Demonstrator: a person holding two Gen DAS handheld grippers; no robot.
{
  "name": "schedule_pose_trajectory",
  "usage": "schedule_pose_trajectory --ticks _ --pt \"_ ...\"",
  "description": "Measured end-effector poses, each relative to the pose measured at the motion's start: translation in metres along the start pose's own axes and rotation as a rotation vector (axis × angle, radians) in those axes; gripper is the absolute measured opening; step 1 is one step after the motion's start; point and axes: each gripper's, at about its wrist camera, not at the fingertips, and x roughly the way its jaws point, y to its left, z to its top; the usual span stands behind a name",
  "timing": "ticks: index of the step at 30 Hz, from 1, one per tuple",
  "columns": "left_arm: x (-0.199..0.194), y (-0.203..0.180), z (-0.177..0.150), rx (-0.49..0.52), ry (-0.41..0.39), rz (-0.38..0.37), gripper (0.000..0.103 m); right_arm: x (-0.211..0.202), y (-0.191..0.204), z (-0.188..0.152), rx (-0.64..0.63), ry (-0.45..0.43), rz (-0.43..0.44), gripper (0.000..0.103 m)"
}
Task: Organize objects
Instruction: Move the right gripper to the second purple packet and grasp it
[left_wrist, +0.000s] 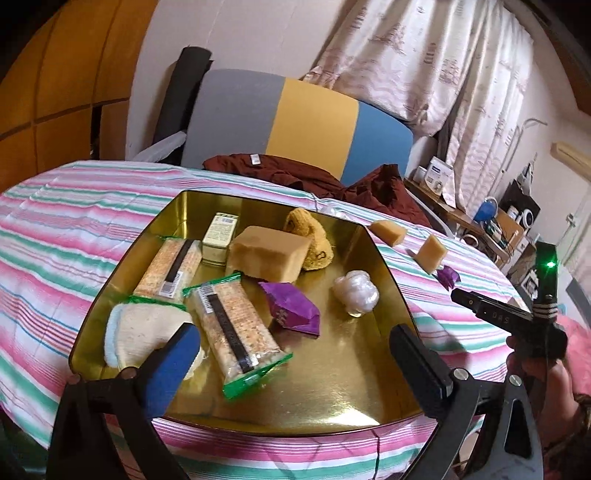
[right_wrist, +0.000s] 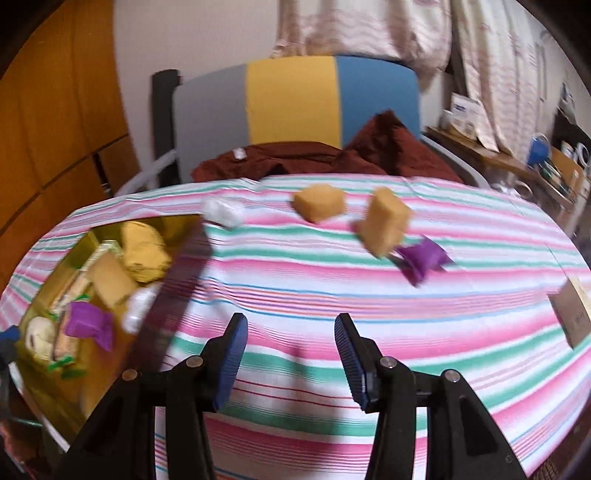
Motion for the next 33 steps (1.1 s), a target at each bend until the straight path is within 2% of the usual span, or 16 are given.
schedule_pose_trajectory --ticks 6,15,22,27,33 --pt "0.005 -0.016 -0.009 0.032 0.035 -0.018 0.103 0.016 -0.043 -0.014 0.048 0.058 -0.063 0.049" --pt "0.004 -0.036 -0.010 0.046 0.058 -0.044 0.103 0.029 -0.096 -0.013 0.132 0.059 -0.137 0.050" --pt "0.011 -0.052 -0.008 0.063 0.079 -0.067 0.103 0.034 -0.141 0.007 0.229 0.033 -0.163 0.067" --pt "0.015 -0.067 -0.011 0.090 0.102 -0.077 0.103 0.044 -0.152 0.032 0.256 0.001 -0.159 0.070" --pt "0.017 -0.078 -0.011 0.108 0.119 -0.078 0.103 0.073 -0.141 0.056 0.177 -0.001 -0.161 0.071"
